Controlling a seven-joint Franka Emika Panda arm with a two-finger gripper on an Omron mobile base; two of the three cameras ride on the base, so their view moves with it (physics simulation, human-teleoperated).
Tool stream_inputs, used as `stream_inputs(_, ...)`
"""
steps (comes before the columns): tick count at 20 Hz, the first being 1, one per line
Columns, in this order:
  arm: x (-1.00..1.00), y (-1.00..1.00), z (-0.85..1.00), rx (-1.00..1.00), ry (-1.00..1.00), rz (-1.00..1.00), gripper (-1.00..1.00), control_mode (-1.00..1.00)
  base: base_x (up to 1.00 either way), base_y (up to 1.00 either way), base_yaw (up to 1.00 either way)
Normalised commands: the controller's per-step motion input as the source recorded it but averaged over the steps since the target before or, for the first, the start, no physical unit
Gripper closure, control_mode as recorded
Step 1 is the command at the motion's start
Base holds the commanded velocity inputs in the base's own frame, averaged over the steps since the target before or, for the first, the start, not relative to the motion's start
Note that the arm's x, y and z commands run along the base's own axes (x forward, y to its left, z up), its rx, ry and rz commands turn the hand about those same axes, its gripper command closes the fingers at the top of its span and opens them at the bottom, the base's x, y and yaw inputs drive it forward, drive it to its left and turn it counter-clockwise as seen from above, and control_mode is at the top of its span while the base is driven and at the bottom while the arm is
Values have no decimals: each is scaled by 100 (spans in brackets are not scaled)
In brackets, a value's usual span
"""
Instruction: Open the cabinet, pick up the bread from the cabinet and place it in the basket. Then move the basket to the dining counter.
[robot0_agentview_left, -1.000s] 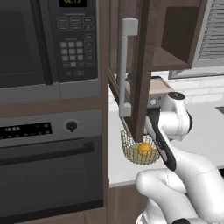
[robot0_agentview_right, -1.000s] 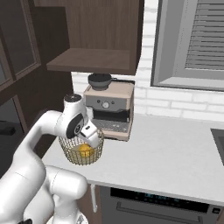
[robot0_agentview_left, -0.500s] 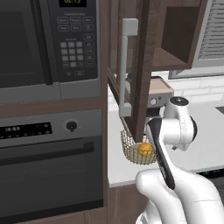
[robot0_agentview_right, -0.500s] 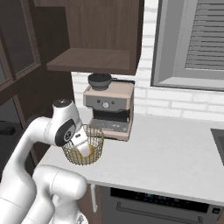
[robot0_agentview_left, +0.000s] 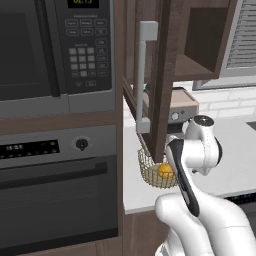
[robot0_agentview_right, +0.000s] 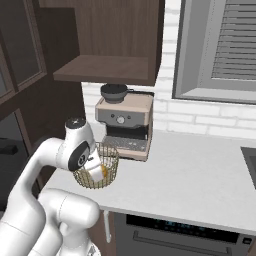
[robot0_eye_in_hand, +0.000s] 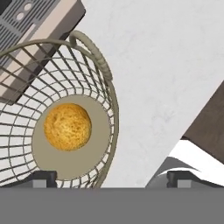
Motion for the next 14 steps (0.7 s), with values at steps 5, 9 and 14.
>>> stream_inputs(5, 20, 0, -14, 3, 1, 0, -100, -100, 0, 0, 0)
stream_inputs(9, 8, 0, -21, 0, 0, 0, -100, -100, 0, 0, 0)
stream_inputs(14, 0, 0, -37, 0, 0, 0, -100, -100, 0, 0, 0)
